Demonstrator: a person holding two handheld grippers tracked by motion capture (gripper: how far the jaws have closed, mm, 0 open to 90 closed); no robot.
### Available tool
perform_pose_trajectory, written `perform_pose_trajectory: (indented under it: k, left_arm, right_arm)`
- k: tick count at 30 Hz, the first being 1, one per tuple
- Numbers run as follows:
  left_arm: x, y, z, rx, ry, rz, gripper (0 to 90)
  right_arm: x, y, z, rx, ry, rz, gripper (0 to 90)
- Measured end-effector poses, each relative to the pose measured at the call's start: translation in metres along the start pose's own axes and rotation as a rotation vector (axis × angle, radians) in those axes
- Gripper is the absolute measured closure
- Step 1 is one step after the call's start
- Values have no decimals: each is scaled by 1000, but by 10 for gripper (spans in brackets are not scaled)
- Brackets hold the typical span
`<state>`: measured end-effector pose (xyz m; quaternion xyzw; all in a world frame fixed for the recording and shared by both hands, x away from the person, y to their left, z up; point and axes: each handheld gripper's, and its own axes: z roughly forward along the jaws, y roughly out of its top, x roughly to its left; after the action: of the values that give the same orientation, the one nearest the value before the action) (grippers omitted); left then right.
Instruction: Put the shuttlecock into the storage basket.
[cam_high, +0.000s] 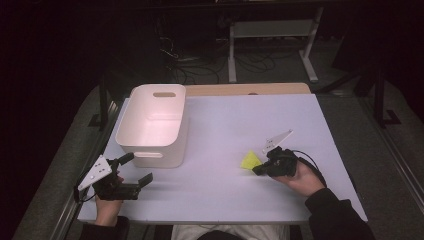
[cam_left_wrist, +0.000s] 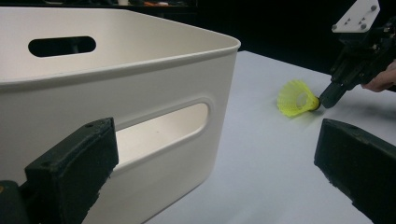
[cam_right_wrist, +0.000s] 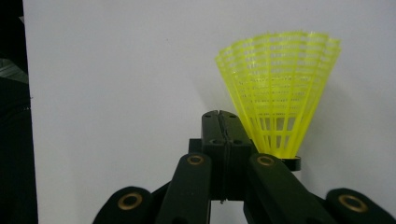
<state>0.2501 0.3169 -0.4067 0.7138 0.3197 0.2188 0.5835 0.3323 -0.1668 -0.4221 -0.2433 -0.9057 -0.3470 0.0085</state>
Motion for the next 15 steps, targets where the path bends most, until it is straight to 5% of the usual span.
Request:
perform_pose_trajectory:
  k: [15]
  left_arm:
    - [0,0,0,4,2,1,0]
  right_arm:
    - [4,4,-14,-31,-9,-8,867]
